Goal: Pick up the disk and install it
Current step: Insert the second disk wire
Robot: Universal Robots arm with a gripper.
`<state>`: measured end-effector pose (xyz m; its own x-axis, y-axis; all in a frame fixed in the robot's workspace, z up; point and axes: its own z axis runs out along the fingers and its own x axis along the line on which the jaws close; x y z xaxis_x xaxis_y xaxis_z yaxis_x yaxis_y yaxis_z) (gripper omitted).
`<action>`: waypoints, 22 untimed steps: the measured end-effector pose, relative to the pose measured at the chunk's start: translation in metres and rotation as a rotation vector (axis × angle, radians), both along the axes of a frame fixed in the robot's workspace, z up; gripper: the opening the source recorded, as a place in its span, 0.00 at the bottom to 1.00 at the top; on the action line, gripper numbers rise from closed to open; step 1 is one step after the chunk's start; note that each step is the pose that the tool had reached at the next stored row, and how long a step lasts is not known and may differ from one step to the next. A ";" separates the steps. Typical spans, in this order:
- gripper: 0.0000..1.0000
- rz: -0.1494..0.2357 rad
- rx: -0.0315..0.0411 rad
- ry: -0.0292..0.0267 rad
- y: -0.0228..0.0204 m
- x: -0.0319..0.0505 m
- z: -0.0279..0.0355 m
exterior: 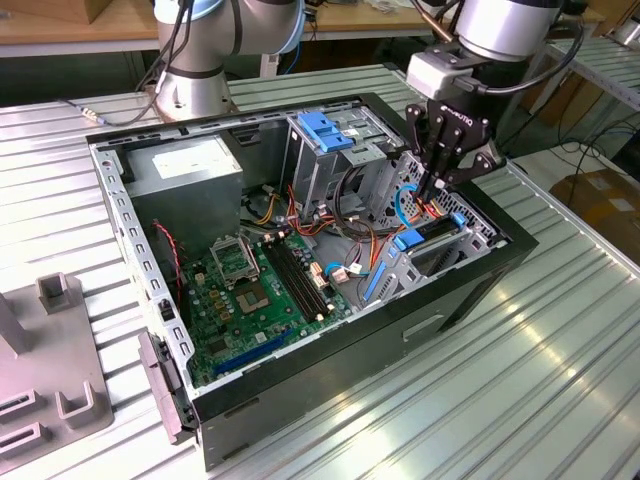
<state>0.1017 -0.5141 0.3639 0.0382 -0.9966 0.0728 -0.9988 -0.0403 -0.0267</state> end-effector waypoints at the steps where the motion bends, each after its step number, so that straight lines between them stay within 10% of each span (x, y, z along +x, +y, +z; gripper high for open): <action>1: 0.16 0.001 0.0024 -0.0051 -0.0001 -0.0004 -0.0002; 5: 0.16 0.002 0.0172 -0.0155 -0.0043 -0.0040 -0.0008; 17: 0.16 0.009 0.0381 -0.0244 -0.0217 -0.0109 -0.0032; 22: 0.16 0.014 0.0701 -0.0319 -0.0332 -0.0130 -0.0052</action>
<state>0.0887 -0.5473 0.3587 0.0506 -0.9987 0.0042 -0.9968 -0.0508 -0.0618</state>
